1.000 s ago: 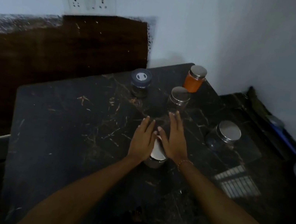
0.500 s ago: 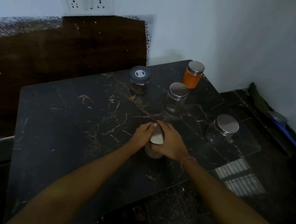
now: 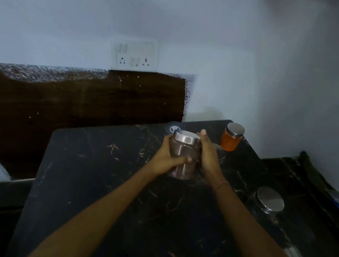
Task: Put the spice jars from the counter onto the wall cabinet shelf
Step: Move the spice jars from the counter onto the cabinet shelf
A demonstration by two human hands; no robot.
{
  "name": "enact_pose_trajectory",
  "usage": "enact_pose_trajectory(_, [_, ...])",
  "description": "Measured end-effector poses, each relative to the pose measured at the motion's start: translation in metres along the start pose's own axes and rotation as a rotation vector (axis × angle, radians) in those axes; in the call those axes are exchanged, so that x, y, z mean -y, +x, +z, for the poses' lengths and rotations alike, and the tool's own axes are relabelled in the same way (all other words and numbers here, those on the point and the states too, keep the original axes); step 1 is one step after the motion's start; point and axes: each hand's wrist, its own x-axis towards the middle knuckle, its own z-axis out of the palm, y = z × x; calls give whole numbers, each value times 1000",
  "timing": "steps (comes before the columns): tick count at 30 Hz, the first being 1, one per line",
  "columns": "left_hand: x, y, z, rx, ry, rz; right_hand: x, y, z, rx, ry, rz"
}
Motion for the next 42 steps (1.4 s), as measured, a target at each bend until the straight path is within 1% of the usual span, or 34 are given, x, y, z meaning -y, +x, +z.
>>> enact_pose_trajectory(1, [-7,1,-8,1,-108,-30,3,2,1,26,57,17])
enact_pose_trajectory(3, [-19,2,-20,27,-301,-51,8,2,7,142,141,3])
enact_pose_trajectory(5, [-28,5,-30,48,-403,-46,11,2,20,247,239,-32])
enact_pose_trajectory(7, [-39,7,-39,39,-433,-26,17,2,35,258,268,-69])
enact_pose_trajectory(10, [-49,9,-55,-67,-478,2,34,6,49,222,234,-135])
enact_pose_trajectory(11, [-50,10,-59,-104,-480,16,40,8,52,195,208,-168])
enact_pose_trajectory(13, [-50,10,-66,-154,-448,61,49,14,58,78,92,-247])
enact_pose_trajectory(14, [-51,10,-68,-171,-441,80,52,18,62,18,33,-287])
enact_pose_trajectory(16, [-55,10,-70,-179,-461,90,57,25,69,-44,-55,-347])
enact_pose_trajectory(19, [-62,12,-70,-159,-450,109,65,32,76,-43,-231,-371])
enact_pose_trajectory(21, [-66,13,-72,-184,-464,116,70,34,77,21,-323,-415])
enact_pose_trajectory(23, [-70,14,-77,-219,-507,104,74,34,73,138,-249,-416])
enact_pose_trajectory(25, [-74,13,-84,-234,-535,90,81,35,64,284,-66,-356])
enact_pose_trajectory(27, [-78,14,-91,-199,-562,93,88,38,55,426,68,-303])
enact_pose_trajectory(28, [-80,15,-93,-174,-581,99,93,40,52,475,94,-302])
enact_pose_trajectory(30, [-88,18,-95,-153,-579,113,100,45,51,492,113,-325])
enact_pose_trajectory(32, [-95,22,-99,-163,-482,152,106,50,52,456,131,-357])
enact_pose_trajectory(35, [-106,25,-107,-250,-420,212,114,56,53,427,164,-400])
enact_pose_trajectory(37, [-111,27,-113,-278,-374,247,119,60,53,421,184,-427])
enact_pose_trajectory(39, [-117,28,-117,-282,-329,266,127,65,52,437,174,-453])
enact_pose_trajectory(42, [-134,32,-125,-297,-323,296,150,73,51,479,137,-497])
